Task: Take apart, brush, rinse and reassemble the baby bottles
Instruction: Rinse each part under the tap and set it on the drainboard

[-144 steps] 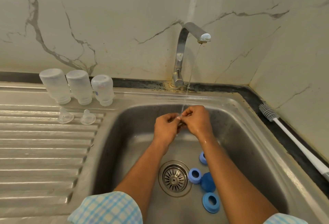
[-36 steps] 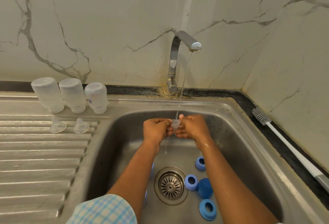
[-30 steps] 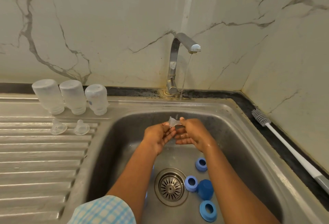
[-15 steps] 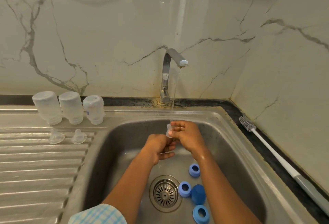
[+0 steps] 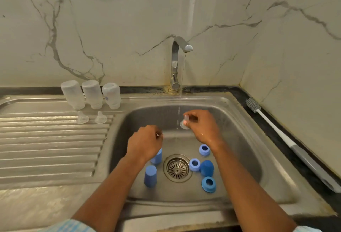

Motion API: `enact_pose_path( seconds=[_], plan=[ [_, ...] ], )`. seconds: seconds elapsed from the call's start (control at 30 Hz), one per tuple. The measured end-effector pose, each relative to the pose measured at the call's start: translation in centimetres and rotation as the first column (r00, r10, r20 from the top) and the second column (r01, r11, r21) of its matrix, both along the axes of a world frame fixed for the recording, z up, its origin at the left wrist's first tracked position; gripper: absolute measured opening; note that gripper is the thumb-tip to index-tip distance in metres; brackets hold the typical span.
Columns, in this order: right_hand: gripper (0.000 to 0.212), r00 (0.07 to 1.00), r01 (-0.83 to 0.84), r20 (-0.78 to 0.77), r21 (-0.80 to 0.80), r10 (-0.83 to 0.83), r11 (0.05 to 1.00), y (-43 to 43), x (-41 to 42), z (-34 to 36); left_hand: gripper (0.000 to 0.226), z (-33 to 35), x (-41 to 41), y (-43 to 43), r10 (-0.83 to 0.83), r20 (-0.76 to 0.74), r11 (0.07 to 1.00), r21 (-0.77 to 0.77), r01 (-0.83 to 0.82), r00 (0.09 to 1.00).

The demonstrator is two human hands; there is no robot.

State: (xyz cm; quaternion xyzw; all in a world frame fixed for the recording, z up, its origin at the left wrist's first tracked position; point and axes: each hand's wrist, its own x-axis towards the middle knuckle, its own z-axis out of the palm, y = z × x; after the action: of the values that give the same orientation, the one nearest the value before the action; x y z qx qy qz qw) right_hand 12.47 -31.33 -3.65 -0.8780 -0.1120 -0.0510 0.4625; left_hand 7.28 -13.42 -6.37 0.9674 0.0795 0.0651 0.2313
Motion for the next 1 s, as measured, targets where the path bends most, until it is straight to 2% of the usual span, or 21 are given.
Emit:
enact_pose_path(
  seconds=[0.13,0.2,0.27,0.33,0.37,0.4,0.43,0.47,0.5,0.53,0.57,0.63,0.67,0.7,0.77,0.8,0.83,0.87,0.93,0.97,1.0],
  plan=[
    [0.033,0.986,0.019,0.165,0.022,-0.023,1.000,0.3,-1.2,1.9,0.020,0.4,-1.6,0.6,0.015,0.064,1.000,0.021,-0.016,0.998],
    [0.033,0.953,0.034,0.294,0.128,-0.070,0.991,0.7,-1.9,3.5,0.020,0.3,-1.3,0.8,0.015,0.084,0.999,0.036,-0.018,0.996],
    [0.020,0.842,-0.010,0.519,0.289,-0.148,0.957,0.9,-2.8,5.2,0.021,0.2,-0.8,0.9,0.015,0.098,0.998,0.059,-0.021,0.995],
    [0.009,0.699,-0.010,0.677,0.330,-0.229,0.944,0.8,-2.9,5.4,0.020,0.2,-0.3,1.0,0.017,0.097,0.997,0.072,-0.024,0.995],
    [0.007,0.712,0.042,0.663,0.288,-0.231,0.957,0.5,-2.3,4.4,0.020,0.2,-0.2,1.1,0.021,0.093,0.997,0.073,-0.028,0.995],
    [0.006,0.806,0.101,0.560,0.192,-0.193,0.976,0.1,-1.5,3.0,0.020,0.1,-0.1,1.1,0.024,0.090,0.997,0.074,-0.031,0.996],
    [0.007,0.938,0.136,0.320,0.018,-0.135,0.990,-0.2,-0.7,1.3,0.019,0.0,-0.1,1.2,0.026,0.084,0.997,0.076,-0.033,0.996],
    [0.009,0.990,0.128,0.083,-0.144,-0.117,0.981,-0.6,-0.1,-0.1,0.019,-0.1,-0.1,1.3,0.028,0.082,0.996,0.077,-0.034,0.996],
    [0.011,0.989,0.145,0.028,-0.204,-0.142,0.968,-0.9,0.5,-0.6,0.019,-0.2,0.0,1.3,0.030,0.079,0.996,0.078,-0.036,0.996],
    [0.011,0.977,0.207,0.083,-0.150,-0.196,0.967,-1.2,1.0,-0.2,0.019,-0.2,0.1,1.4,0.030,0.080,0.996,0.078,-0.036,0.996],
    [0.009,0.944,0.264,0.201,0.011,-0.260,0.965,-1.1,1.2,1.1,0.020,-0.2,0.3,1.6,0.031,0.084,0.996,0.078,-0.038,0.996],
    [0.005,0.793,0.200,0.499,0.329,-0.350,0.923,-0.7,0.5,4.1,0.021,-0.3,0.6,1.8,0.037,0.099,0.996,0.079,-0.045,0.994],
    [0.006,0.771,0.164,0.549,0.317,-0.322,0.934,-0.6,0.7,4.0,0.022,-0.4,0.7,1.8,0.038,0.096,0.996,0.082,-0.046,0.995],
    [0.008,0.814,0.182,0.514,0.218,-0.271,0.959,-0.7,0.9,3.1,0.022,-0.4,0.8,1.7,0.035,0.085,0.995,0.085,-0.043,0.996],
    [0.013,0.987,0.157,0.068,-0.208,-0.146,0.965,-0.9,1.3,-0.6,0.023,-0.5,0.9,1.5,0.024,0.067,0.995,0.091,-0.030,0.997],
    [0.017,0.989,0.138,-0.009,-0.290,-0.147,0.947,-1.1,1.6,-1.4,0.022,-0.5,0.8,1.5,0.026,0.068,0.995,0.093,-0.032,0.997],
    [0.020,0.982,0.185,0.013,-0.268,-0.189,0.945,-1.2,2.0,-1.0,0.022,-0.5,0.8,1.6,0.030,0.072,0.995,0.093,-0.037,0.997],
    [0.020,0.958,0.269,0.137,-0.117,-0.253,0.956,-1.4,2.4,0.1,0.022,-0.4,0.8,1.7,0.032,0.077,0.995,0.092,-0.039,0.997],
    [0.016,0.806,0.293,0.460,0.238,-0.373,0.926,-1.3,2.3,2.4,0.023,-0.4,0.9,1.8,0.037,0.081,0.996,0.080,-0.043,0.996],
    [0.014,0.765,0.266,0.534,0.247,-0.360,0.932,-1.3,2.0,2.6,0.023,-0.5,0.9,1.7,0.032,0.076,0.996,0.077,-0.038,0.997],
    [0.015,0.792,0.284,0.520,0.151,-0.321,0.947,-1.3,2.0,1.5,0.024,-0.5,0.8,1.6,0.025,0.069,0.997,0.077,-0.031,0.997]
  ],
)
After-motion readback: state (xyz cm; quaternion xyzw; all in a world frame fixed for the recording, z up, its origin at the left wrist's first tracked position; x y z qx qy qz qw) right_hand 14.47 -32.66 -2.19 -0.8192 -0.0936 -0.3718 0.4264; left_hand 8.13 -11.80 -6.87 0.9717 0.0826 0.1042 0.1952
